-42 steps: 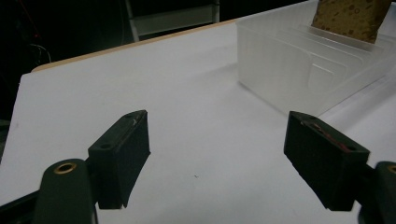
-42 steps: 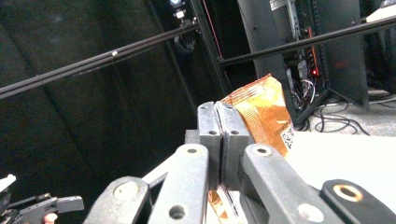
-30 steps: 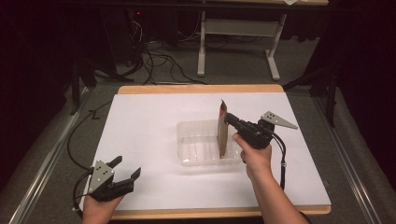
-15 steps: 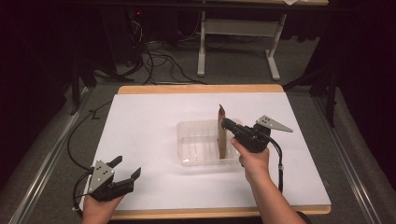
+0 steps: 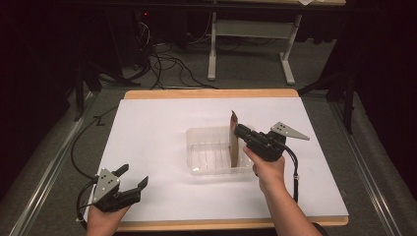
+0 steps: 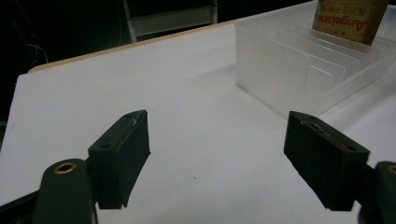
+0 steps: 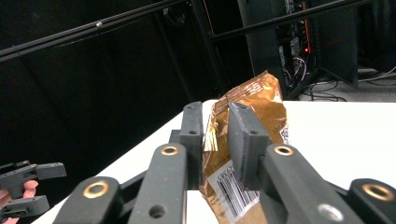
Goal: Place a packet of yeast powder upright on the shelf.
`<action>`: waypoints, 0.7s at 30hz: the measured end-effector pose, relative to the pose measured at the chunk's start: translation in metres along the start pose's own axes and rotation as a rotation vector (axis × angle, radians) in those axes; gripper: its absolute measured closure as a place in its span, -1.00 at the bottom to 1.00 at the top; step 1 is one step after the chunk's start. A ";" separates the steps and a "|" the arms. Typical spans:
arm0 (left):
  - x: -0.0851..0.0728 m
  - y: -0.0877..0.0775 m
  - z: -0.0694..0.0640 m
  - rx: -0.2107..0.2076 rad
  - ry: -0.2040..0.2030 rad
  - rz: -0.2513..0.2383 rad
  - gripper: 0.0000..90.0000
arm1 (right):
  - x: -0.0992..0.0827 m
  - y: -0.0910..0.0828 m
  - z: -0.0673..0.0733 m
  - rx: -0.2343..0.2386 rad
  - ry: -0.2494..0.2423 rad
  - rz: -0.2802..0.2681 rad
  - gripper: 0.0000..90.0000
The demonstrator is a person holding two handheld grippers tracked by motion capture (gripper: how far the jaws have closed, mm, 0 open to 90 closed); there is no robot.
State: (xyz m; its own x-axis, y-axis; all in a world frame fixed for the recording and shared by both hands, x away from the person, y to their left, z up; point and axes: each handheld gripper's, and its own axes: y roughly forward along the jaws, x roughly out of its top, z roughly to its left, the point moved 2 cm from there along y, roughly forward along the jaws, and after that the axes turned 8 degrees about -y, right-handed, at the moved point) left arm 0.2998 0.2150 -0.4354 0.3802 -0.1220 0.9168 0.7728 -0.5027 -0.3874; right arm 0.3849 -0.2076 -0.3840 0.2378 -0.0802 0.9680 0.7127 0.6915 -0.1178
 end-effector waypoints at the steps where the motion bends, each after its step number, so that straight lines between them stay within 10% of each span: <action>1: 0.000 0.000 0.000 0.000 0.000 0.000 -0.49 | 0.000 0.000 0.000 0.001 0.000 0.000 0.64; 21: 0.000 0.000 0.001 -0.002 -0.001 0.002 -0.49 | 0.009 -0.007 0.010 -0.030 -0.074 0.028 -0.15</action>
State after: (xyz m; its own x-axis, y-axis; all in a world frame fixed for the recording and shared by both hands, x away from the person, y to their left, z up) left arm 0.3002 0.2158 -0.4354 0.3824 -0.1228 0.9158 0.7709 -0.5040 -0.3894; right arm 0.3757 -0.2063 -0.3721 0.2091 -0.0073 0.9779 0.7260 0.6710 -0.1503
